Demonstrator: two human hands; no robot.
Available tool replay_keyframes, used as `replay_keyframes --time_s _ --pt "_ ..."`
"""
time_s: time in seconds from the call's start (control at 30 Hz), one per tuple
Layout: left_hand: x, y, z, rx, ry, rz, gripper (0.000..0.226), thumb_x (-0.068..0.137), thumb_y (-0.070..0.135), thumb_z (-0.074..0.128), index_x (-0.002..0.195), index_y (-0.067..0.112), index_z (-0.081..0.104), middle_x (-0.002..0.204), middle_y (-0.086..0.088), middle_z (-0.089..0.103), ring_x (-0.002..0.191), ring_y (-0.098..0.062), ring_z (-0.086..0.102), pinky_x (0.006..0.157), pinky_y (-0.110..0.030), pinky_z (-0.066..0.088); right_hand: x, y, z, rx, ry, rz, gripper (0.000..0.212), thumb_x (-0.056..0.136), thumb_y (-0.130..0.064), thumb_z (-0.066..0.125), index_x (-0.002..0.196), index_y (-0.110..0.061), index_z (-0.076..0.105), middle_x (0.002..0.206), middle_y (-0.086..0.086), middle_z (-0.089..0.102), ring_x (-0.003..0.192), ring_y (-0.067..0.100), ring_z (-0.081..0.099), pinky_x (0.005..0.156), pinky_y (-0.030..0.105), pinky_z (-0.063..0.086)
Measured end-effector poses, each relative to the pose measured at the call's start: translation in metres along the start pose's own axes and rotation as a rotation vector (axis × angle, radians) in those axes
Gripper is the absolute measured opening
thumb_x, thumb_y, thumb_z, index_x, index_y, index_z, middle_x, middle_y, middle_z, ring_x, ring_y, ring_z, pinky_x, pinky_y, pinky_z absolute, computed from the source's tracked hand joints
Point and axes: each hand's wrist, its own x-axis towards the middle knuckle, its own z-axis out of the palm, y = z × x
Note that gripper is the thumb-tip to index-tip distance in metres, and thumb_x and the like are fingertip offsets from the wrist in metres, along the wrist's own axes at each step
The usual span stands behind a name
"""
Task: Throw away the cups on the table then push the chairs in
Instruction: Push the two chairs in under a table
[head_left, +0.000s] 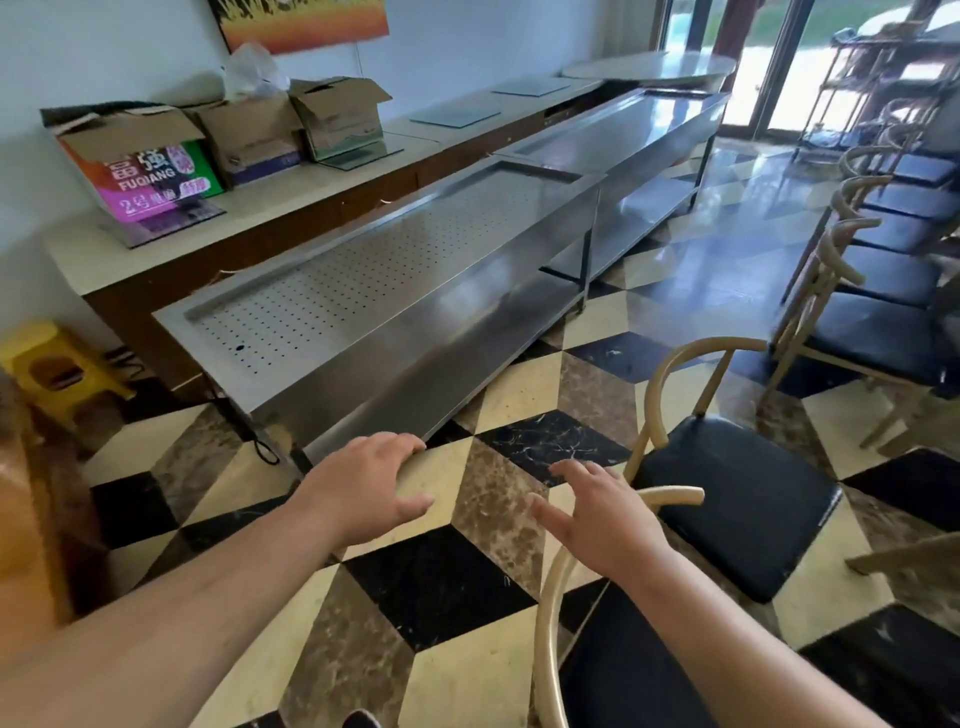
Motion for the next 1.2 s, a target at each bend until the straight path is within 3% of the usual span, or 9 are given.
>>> replay_keyframes --time_s 0.17,0.33,0.57,0.8,1.0,1.2 --pt "0.081 -0.034 -0.003 -0.012 -0.015 0.082 0.072 0.092 0.064 0.065 0.154 0.036 0.043 0.155 0.009 0.051 0.140 -0.014 0.045 0.110 -0.042 0.047 0.058 0.000 0.000 -0.043 0.037 0.075 0.080 0.091 -0.088 0.042 0.152 -0.036 0.049 0.144 -0.007 0.061 0.135 0.019 0.050 0.105 0.042 0.048" --pt "0.172 -0.081 -0.016 -0.009 -0.010 0.203 0.073 0.090 0.068 0.061 0.152 0.033 0.046 0.152 0.010 0.052 0.140 -0.013 0.044 0.111 -0.041 0.043 0.117 -0.014 -0.002 -0.154 0.082 0.218 0.087 0.087 -0.092 0.029 0.148 -0.035 0.054 0.145 -0.008 0.062 0.137 0.022 0.049 0.112 0.044 0.042" --pt "0.298 -0.116 -0.052 -0.024 -0.051 0.324 0.077 0.091 0.069 0.066 0.155 0.035 0.041 0.159 0.009 0.046 0.144 -0.016 0.042 0.115 -0.047 0.044 0.183 -0.034 -0.024 -0.128 0.161 0.381 0.070 0.095 -0.079 0.050 0.147 -0.032 0.056 0.143 -0.006 0.062 0.135 0.019 0.052 0.111 0.043 0.048" --pt "0.387 -0.073 -0.045 -0.029 -0.143 0.478 0.074 0.090 0.069 0.068 0.153 0.040 0.041 0.159 0.011 0.046 0.143 -0.017 0.043 0.113 -0.047 0.046 0.219 -0.012 -0.032 -0.084 0.205 0.542 0.065 0.094 -0.077 0.057 0.145 -0.037 0.057 0.138 -0.008 0.063 0.130 0.017 0.055 0.107 0.041 0.050" --pt "0.492 -0.022 -0.035 0.045 -0.180 0.600 0.075 0.089 0.070 0.067 0.153 0.042 0.040 0.159 0.013 0.045 0.143 -0.016 0.043 0.111 -0.045 0.046 0.277 0.052 -0.036 0.026 0.273 0.667 0.064 0.091 -0.074 0.063 0.142 -0.036 0.057 0.133 -0.012 0.064 0.120 0.012 0.057 0.097 0.038 0.057" --pt "0.607 0.040 -0.038 0.106 -0.219 0.621 0.079 0.088 0.070 0.066 0.155 0.040 0.038 0.160 0.013 0.044 0.145 -0.016 0.040 0.111 -0.046 0.046 0.349 0.126 -0.067 0.059 0.276 0.721 0.071 0.093 -0.073 0.062 0.149 -0.029 0.055 0.139 -0.005 0.064 0.129 0.019 0.056 0.104 0.041 0.052"
